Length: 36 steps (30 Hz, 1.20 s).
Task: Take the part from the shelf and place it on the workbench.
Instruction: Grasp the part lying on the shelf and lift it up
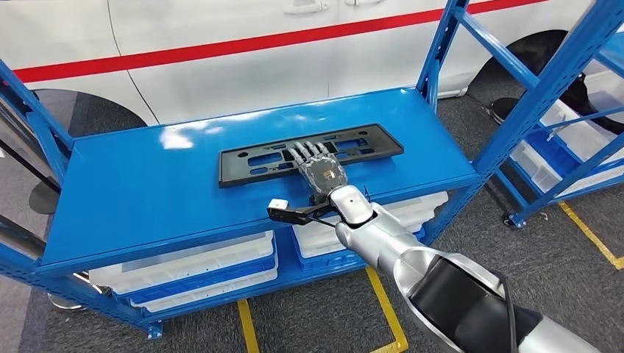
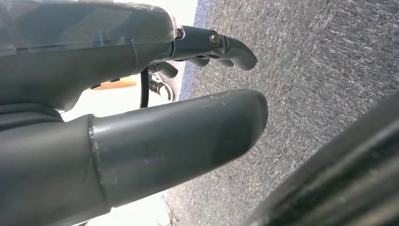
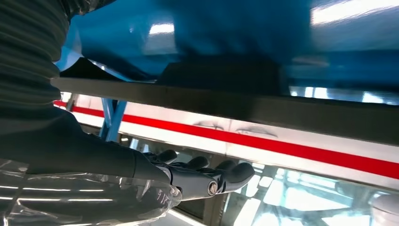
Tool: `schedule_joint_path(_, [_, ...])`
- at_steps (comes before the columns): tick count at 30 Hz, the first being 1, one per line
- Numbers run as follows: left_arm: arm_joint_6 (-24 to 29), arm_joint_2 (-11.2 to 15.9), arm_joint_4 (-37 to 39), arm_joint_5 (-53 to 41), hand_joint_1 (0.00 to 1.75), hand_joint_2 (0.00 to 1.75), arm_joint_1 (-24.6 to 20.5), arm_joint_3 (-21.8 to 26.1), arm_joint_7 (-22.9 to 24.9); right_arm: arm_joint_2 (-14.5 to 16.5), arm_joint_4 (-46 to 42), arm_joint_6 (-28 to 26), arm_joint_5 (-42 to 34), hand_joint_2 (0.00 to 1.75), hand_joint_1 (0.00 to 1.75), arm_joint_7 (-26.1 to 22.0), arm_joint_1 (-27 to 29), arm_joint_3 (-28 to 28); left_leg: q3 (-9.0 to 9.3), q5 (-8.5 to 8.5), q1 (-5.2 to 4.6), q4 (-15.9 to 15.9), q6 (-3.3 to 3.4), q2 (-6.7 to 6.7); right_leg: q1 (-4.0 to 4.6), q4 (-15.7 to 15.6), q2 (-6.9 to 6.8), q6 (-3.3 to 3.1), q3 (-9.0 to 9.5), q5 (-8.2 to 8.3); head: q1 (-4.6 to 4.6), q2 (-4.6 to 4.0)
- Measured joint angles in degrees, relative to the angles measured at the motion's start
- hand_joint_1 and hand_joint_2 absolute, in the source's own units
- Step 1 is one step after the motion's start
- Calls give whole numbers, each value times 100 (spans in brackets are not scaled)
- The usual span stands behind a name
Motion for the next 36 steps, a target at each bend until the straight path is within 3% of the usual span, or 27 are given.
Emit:
schedule_joint_path(2, [2, 2, 25, 11, 0, 0, 0, 16, -8, 4, -9, 1, 0, 175, 0, 1, -11, 0, -98, -137, 11, 252, -92, 10, -68, -102, -14, 0, 106, 0, -8, 0])
schedule_joint_path(5, [15, -3, 35, 43, 0, 0, -33, 48, -35, 14, -11, 9, 0, 175, 0, 2, 4, 0, -662, -492, 136, 1274, -257, 18, -137, -139, -43, 17, 209, -44, -20, 0])
schedule_joint_path(6, [20, -5, 38, 56, 0, 0, -52, 64, -40, 15, -10, 15, 0, 175, 0, 2, 20, 0, -817, -499, 182, 1504, -311, 21, -160, -134, -53, 36, 234, -72, -20, 0])
schedule_joint_path(7, [20, -5, 42, 67, 0, 0, -65, 83, -44, 17, -9, 20, 0, 175, 0, 1, 34, 0, -877, -391, 225, 1536, -367, 27, -189, -121, -60, 63, 261, -103, -20, 0])
schedule_joint_path(8, [20, -4, 52, 73, 0, 0, -66, 99, -40, 21, -9, 29, -1, 175, 0, 1, 41, 0, -842, -188, 269, 1369, -419, 35, -223, -99, -59, 97, 288, -140, -20, 0])
schedule_joint_path(9, [20, -4, 65, 77, 0, 0, -53, 110, -37, 26, -8, 43, -3, 175, 0, 0, 45, 0, -727, 80, 316, 1019, -475, 45, -261, -64, -53, 140, 315, -185, -20, 0])
schedule_joint_path(11, [20, -10, 88, 79, 0, 0, -21, 125, -36, 35, -7, 82, -15, 175, 0, 0, 42, 0, -507, 368, 350, 430, -557, 58, -297, 13, -38, 245, 320, -266, -26, 0])
schedule_joint_path(13, [21, -22, 92, 81, 0, 0, -9, 131, -49, 41, -6, 111, -25, 175, 72, -1, 31, -1, -445, 333, 345, 220, -493, 51, -271, 70, -22, 312, 252, -297, -31, 0])
schedule_joint_path(15, [26, -30, 93, 104, 0, 0, -5, 144, -66, 44, -6, 123, -26, 175, 155, -1, 24, -2, -448, 304, 356, 152, -390, 34, -243, 78, -13, 257, 210, -269, -28, 0])
schedule_joint_path(16, [30, -32, 93, 122, 0, 0, 1, 152, -75, 43, -5, 133, -26, 175, 166, 1, 26, -2, -451, 308, 355, 147, -383, 25, -240, 61, -12, 209, 222, -250, -27, 0])
schedule_joint_path(18, [31, -35, 93, 159, 0, 0, 6, 172, -92, 45, -3, 173, -27, 175, 169, 4, 26, -2, -443, 301, 350, 144, -369, 5, -238, 11, -18, 156, 259, -233, -27, 0])
schedule_joint_path(26, [10, -36, 93, 240, 0, 0, 29, 284, -164, 47, -4, 266, -36, 175, 163, 2, 24, -2, -433, 283, 305, 145, -253, -2, -255, -86, -32, 160, 318, -214, -27, 0])
schedule_joint_path(28, [-2, -36, 94, 269, 0, 0, 36, 303, -182, 47, -5, 276, -39, 175, 163, 2, 20, -4, -431, 284, 299, 147, -248, 0, -260, -90, -34, 216, 319, -206, -27, 0])
schedule_joint_path(33, [-20, -36, 100, 308, 0, 0, 55, 367, -216, 47, -18, 286, -53, 175, 164, -5, -4, -7, -422, 285, 292, 150, -247, 1, -282, -101, -34, 470, 330, -209, -27, 0])
schedule_joint_path(36, [-27, -36, 106, 316, 0, 0, 70, 407, -236, 47, -25, 293, -53, 175, 164, -8, -14, -8, -405, 286, 293, 148, -248, 1, -277, -95, -35, 490, 339, -213, -27, 0])
